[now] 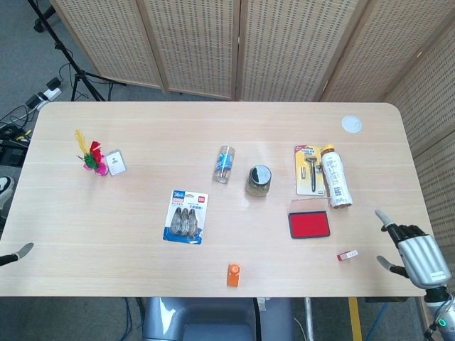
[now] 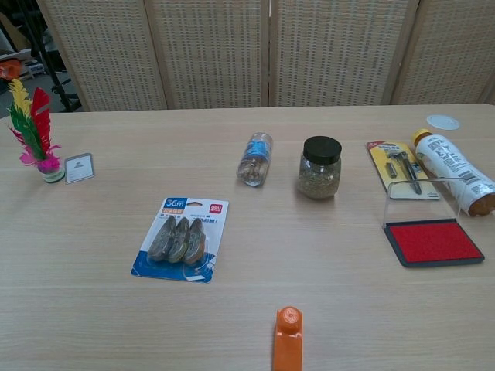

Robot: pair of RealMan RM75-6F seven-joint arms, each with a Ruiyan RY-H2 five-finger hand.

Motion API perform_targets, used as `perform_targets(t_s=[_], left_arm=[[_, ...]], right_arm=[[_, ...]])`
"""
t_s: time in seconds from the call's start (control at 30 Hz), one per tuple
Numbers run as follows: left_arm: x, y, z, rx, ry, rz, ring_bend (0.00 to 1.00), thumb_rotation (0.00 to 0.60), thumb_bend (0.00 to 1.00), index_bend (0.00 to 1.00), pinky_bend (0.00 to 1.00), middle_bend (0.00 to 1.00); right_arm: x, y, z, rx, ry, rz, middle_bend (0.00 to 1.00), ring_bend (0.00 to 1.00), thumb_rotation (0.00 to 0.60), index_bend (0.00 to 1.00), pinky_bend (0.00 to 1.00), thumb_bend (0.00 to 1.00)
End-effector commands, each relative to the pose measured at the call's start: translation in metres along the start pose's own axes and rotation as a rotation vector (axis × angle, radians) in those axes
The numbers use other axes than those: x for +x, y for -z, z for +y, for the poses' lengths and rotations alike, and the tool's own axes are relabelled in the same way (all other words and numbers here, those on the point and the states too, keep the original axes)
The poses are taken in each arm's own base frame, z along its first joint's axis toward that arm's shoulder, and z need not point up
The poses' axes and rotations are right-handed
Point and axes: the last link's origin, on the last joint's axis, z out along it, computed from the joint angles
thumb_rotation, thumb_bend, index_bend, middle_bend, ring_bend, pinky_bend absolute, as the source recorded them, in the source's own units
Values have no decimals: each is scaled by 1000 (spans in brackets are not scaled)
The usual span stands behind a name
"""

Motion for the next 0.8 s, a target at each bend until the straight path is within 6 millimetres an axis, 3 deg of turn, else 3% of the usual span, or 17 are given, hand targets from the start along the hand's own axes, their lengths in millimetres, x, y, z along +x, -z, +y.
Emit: perform_targets(t_s=[0.03, 0.13, 0.27, 0.43, 0.8], left_arm=[[-1, 0, 0, 0, -1, -7, 0, 600, 0, 0, 0, 0], [0, 0, 0, 1, 1, -4, 0, 600, 0, 0, 0, 0], [1, 0, -2, 8, 7, 0, 0, 600, 0, 0, 0, 0], [1, 1, -3, 9, 8, -1, 0, 600, 0, 0, 0, 0], [-1, 0, -3, 12, 2, -8, 0, 600, 0, 0, 0, 0]], right_arm=[[-27, -5, -12, 76, 29, -90, 805, 932, 600, 0, 988, 0], [-35, -6, -15, 79, 47, -130, 883, 995, 600, 0, 1000, 0], [-42, -7, -18, 85, 77, -168, 928, 1000, 600, 15, 1000, 0], [-46, -8, -18, 94, 92, -201, 953, 1000, 600, 167, 1000, 3], [-60, -19, -21, 139, 144, -262, 956, 1000, 600, 332, 1000, 229]])
